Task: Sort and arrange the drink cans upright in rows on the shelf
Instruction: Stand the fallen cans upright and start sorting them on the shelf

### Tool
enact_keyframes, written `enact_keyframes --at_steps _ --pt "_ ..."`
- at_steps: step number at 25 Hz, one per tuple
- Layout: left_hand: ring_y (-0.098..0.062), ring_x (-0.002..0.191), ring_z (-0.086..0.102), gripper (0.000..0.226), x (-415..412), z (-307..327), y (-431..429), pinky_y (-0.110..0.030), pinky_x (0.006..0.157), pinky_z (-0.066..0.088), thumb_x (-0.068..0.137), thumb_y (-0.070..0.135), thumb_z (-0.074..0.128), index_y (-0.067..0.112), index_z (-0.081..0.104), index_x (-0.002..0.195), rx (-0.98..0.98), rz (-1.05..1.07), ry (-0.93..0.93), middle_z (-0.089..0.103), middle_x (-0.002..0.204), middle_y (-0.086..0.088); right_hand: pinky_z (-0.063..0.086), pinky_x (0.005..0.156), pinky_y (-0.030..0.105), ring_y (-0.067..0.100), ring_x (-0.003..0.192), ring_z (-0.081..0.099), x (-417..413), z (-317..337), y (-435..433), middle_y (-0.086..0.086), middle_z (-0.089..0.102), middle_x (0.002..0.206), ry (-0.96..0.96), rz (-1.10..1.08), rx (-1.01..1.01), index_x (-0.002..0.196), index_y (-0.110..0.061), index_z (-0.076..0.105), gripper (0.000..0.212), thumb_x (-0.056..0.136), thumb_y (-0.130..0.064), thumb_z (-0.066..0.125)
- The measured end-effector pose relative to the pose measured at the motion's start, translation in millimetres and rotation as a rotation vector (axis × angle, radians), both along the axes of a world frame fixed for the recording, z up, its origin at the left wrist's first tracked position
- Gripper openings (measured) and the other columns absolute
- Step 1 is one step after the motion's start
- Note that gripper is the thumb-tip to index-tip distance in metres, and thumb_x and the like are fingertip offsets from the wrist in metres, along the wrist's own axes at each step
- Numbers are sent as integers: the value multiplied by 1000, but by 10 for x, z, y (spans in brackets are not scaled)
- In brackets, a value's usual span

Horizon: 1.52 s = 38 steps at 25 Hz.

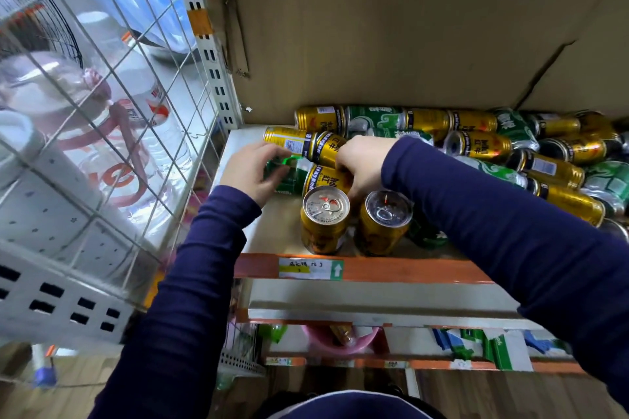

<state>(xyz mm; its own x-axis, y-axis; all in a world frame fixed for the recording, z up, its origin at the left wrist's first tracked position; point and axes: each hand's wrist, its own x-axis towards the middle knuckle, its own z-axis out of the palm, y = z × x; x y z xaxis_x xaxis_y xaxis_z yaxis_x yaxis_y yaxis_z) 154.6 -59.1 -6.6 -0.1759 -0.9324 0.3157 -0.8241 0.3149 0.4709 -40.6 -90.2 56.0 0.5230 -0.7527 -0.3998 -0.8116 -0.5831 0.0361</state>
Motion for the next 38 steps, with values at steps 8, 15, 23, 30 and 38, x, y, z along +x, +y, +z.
enact_keyframes --at_steps 8,15,23,30,38 --pt "-29 119 45 72 -14 14 -85 -37 94 31 60 50 78 23 58 124 110 35 -226 57 127 -2 51 66 33 28 85 62 -117 231 -117 14 65 95 -33 32 -89 108 -5 64 57 64 -39 78" --pt "-23 122 36 76 -158 0 -101 -36 95 22 66 53 74 32 44 133 74 105 -467 46 131 4 48 73 29 16 84 53 -265 374 -42 1 60 101 -174 33 -72 112 -18 59 54 70 -48 76" --pt "-26 104 55 76 23 13 -90 -39 89 47 61 60 74 15 59 120 -56 202 -17 61 114 -7 44 84 27 20 101 59 -366 151 15 5 66 117 -289 60 -57 122 -16 61 36 97 -37 46" --pt "5 81 57 47 -153 0 147 -9 71 48 63 37 77 26 60 105 24 75 495 64 91 8 45 89 26 13 104 59 -591 101 36 0 65 120 -489 -26 -71 124 -20 61 31 96 -26 50" --pt "-2 92 53 53 -245 216 66 -1 76 36 76 59 49 21 62 110 103 25 381 60 103 6 37 86 9 2 104 54 -1062 242 119 -6 63 118 -761 -242 -202 120 -21 64 27 94 -20 54"
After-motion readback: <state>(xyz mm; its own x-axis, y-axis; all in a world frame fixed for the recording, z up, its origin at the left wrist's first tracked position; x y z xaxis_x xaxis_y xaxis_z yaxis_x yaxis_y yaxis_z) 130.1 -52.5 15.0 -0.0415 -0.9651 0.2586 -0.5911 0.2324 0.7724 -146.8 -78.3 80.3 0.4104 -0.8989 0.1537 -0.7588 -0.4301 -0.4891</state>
